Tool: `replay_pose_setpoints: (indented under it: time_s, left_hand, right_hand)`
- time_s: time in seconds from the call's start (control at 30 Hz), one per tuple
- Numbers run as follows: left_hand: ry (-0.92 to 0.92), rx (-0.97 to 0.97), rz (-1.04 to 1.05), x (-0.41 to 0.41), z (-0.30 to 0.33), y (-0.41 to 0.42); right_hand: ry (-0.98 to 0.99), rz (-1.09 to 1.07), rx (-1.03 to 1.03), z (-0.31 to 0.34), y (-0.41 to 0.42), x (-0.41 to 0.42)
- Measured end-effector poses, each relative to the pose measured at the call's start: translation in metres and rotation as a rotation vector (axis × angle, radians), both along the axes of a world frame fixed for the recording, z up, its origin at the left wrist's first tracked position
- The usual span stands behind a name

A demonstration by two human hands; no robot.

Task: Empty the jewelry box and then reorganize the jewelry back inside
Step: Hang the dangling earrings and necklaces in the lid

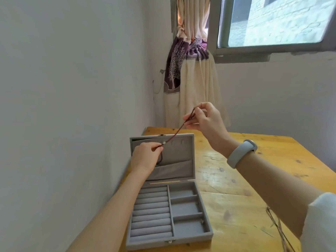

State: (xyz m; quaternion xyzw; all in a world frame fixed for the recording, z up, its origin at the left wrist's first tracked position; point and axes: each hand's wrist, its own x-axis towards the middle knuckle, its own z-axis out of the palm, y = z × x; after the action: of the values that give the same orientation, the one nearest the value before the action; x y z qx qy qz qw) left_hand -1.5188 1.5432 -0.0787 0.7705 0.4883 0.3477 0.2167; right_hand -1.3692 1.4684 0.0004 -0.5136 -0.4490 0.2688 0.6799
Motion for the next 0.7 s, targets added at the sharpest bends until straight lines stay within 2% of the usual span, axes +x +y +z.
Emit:
replay_pose_setpoints:
  time_s: [0.2, 0.3, 0.4, 0.53, 0.63, 0.7]
  left_hand:
    - [0.341, 0.275, 0.052, 0.009, -0.03, -0.006]
    - [0.433, 0.34, 0.086, 0.009, -0.041, -0.011]
    - [0.425, 0.401, 0.094, 0.002, -0.048, -0.018]
    - [0.485, 0.662, 0.014, -0.009, -0.073, -0.013]
    - [0.533, 0.704, 0.013, -0.017, -0.081, -0.014]
    - [0.507, 0.728, 0.026, -0.021, -0.083, -0.015]
  right_hand:
    - [-0.094, 0.002, -0.085, -0.024, 0.017, 0.004]
    - [-0.114, 0.017, -0.127, -0.032, 0.024, 0.004]
    - [-0.12, 0.041, -0.151, -0.035, 0.033, 0.001]
    - [-0.186, 0.097, -0.16, -0.034, 0.043, -0.011]
    - [-0.177, 0.158, -0.154, -0.035, 0.046, -0.021]
    - [-0.251, 0.157, -0.183, -0.045, 0.048, -0.025]
